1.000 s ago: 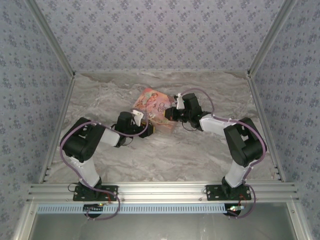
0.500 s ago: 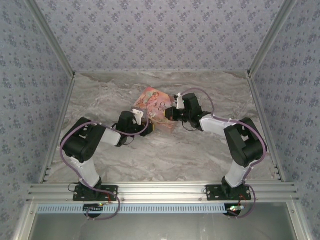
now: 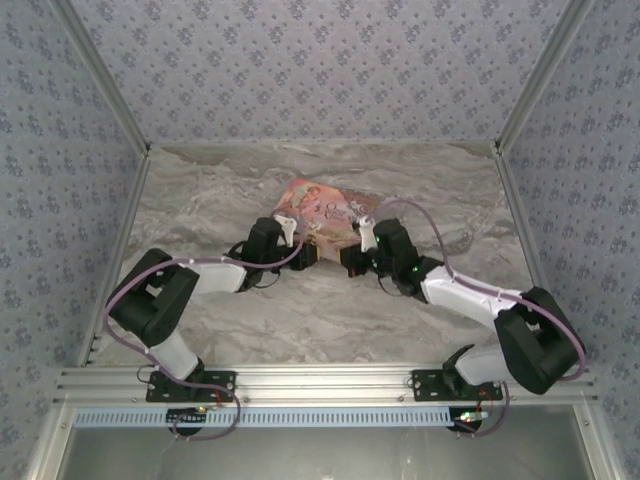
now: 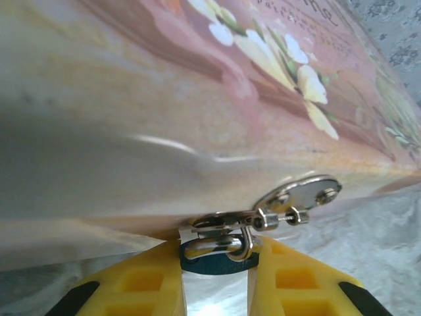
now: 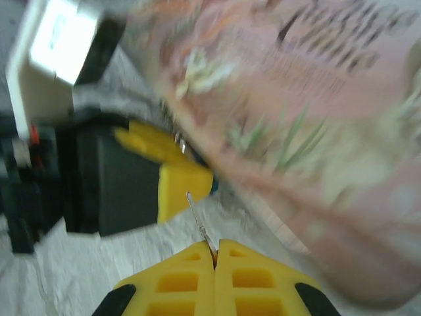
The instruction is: Unlock the padlock with the key
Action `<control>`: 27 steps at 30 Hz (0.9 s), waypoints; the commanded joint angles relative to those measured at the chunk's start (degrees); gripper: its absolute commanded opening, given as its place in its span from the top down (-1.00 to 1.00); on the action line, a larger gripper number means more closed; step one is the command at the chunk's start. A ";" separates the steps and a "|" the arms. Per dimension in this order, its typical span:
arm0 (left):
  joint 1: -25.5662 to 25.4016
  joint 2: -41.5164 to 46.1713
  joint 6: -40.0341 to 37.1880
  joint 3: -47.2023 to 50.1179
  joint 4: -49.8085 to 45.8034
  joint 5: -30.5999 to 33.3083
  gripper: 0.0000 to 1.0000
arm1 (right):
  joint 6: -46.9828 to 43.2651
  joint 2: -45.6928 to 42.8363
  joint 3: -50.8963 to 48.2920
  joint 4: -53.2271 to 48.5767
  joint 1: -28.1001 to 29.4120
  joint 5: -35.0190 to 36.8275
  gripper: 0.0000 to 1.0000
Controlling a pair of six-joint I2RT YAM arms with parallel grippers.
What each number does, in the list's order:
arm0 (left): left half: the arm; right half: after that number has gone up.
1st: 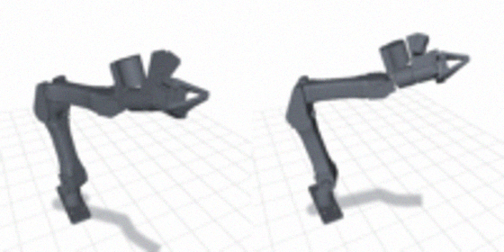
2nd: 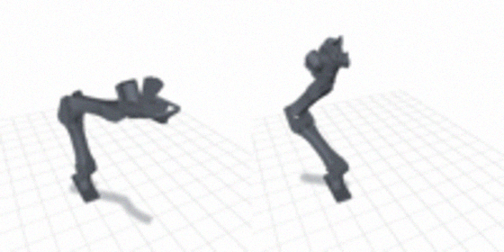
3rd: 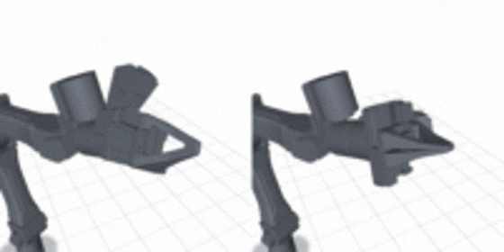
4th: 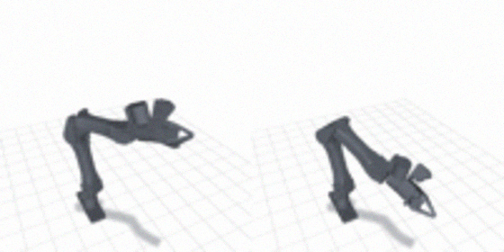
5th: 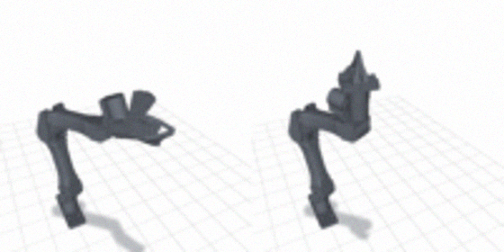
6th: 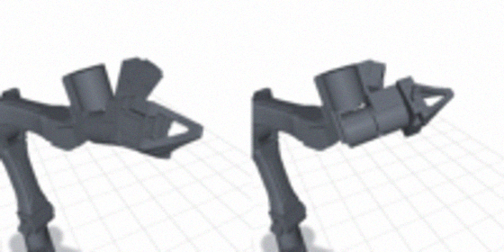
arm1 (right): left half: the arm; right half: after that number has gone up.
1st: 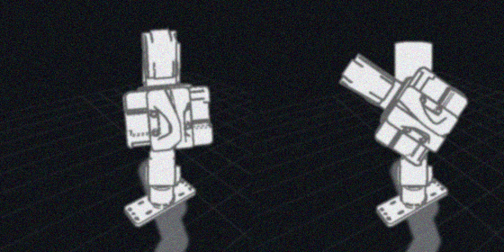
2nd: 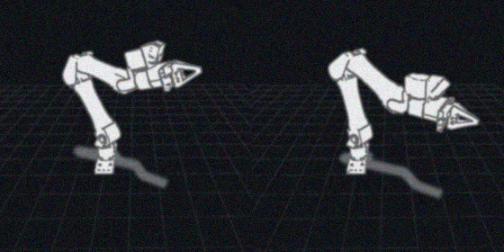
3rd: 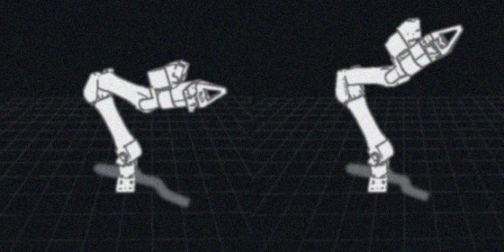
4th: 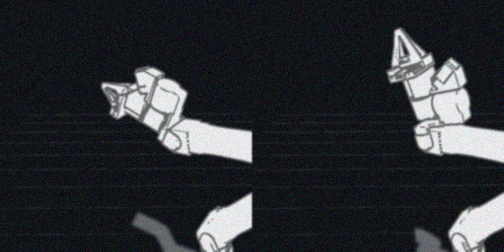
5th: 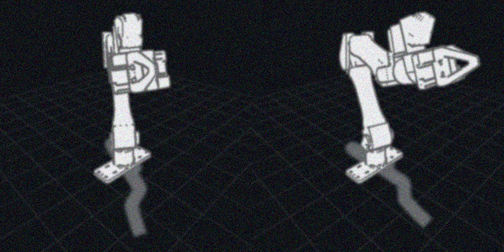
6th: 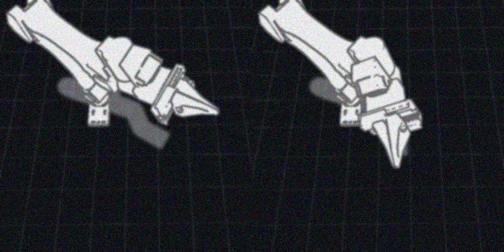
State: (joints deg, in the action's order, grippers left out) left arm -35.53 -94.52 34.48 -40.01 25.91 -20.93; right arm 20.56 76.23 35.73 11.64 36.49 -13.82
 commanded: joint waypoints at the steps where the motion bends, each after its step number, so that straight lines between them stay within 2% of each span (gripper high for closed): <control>1: -1.59 3.19 7.16 -3.47 -3.17 0.07 0.67 | -3.98 -2.30 -5.26 2.64 2.96 7.06 1.00; 5: -2.55 3.72 13.44 -5.30 -5.66 -0.41 0.69 | -5.58 -2.94 -8.92 7.37 5.61 9.88 1.00; 12: -3.66 5.55 22.47 -6.07 -7.64 0.58 0.70 | -6.97 -0.84 -10.77 15.27 5.58 9.83 1.00; 19: -4.42 6.94 27.93 -6.18 -6.86 0.59 0.75 | -6.49 1.00 -10.85 19.66 5.77 9.41 1.00; 27: -4.41 7.14 30.01 -6.81 -6.80 0.21 0.79 | -6.41 2.63 -10.79 21.67 5.71 10.14 1.00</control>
State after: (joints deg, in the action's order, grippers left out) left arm -39.55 -89.45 62.26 -44.14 16.49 -19.66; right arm 14.94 77.84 25.28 30.74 42.00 -4.86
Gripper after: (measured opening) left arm 0.214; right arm 0.060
